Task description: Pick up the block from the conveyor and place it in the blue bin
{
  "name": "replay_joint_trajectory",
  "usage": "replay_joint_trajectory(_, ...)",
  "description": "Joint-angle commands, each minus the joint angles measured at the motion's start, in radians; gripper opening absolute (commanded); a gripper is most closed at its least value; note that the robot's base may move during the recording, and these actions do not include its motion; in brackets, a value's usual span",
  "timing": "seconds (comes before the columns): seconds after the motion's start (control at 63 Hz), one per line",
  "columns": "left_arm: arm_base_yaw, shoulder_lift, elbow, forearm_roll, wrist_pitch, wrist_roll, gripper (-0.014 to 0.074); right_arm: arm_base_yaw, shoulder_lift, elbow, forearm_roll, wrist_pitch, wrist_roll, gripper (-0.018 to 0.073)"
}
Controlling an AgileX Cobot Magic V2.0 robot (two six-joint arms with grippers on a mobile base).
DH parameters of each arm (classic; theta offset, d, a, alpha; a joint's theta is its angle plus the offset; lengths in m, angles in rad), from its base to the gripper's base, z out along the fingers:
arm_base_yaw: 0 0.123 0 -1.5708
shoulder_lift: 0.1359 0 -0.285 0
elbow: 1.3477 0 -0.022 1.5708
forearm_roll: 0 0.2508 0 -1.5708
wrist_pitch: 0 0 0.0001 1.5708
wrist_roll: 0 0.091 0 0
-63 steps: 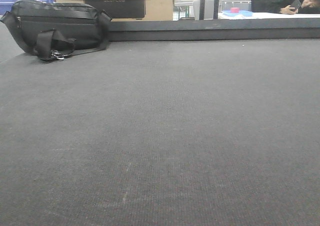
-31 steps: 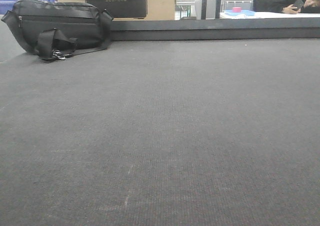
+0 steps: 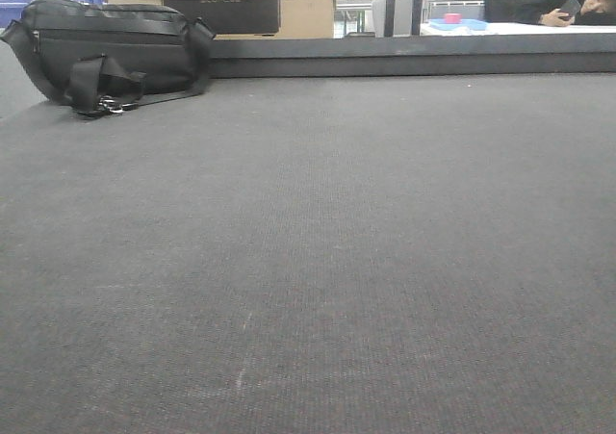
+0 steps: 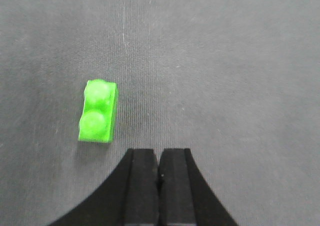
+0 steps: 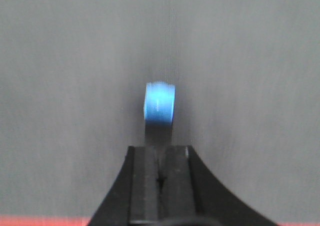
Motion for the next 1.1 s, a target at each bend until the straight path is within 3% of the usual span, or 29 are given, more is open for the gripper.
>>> replay_joint_trajectory(0.0, -0.004, 0.098, -0.058, -0.02, 0.016, -0.003, -0.0111, 0.003, 0.098, -0.031, 0.002, 0.082, -0.004, -0.0162)
replay_joint_trajectory(0.206, -0.004, 0.256, -0.099, -0.023, 0.007, -0.003, -0.0111, 0.003, 0.242, -0.033, -0.005, 0.033, 0.025, -0.0162)
replay_joint_trajectory(0.461, -0.004, 0.3, -0.098, -0.029, 0.025, -0.003, -0.0111, 0.003, 0.391, -0.033, -0.005, -0.048, 0.083, -0.0143)
replay_joint_trajectory(0.524, -0.004, 0.301, -0.098, -0.029, 0.019, -0.003, -0.0111, 0.003, 0.441, -0.033, -0.008, -0.053, 0.083, -0.0073)
replay_joint_trajectory(0.683, -0.004, 0.301, -0.098, -0.029, 0.016, -0.003, -0.0111, 0.003, 0.504, -0.033, -0.008, -0.053, 0.083, 0.0279)
replay_joint_trajectory(0.762, -0.004, 0.301, -0.098, -0.029, 0.016, -0.003, -0.0111, 0.003, 0.51, -0.033, -0.008, -0.073, 0.085, 0.0387)
replay_joint_trajectory(0.921, -0.004, 0.301, -0.098, -0.029, 0.016, -0.003, -0.0111, 0.003, 0.517, -0.031, -0.008, -0.192, 0.085, 0.0412)
replay_joint_trajectory(1.08, -0.004, 0.301, -0.098, -0.032, 0.016, -0.003, -0.0111, 0.003, 0.594, -0.031, -0.008, -0.222, 0.085, 0.0412)
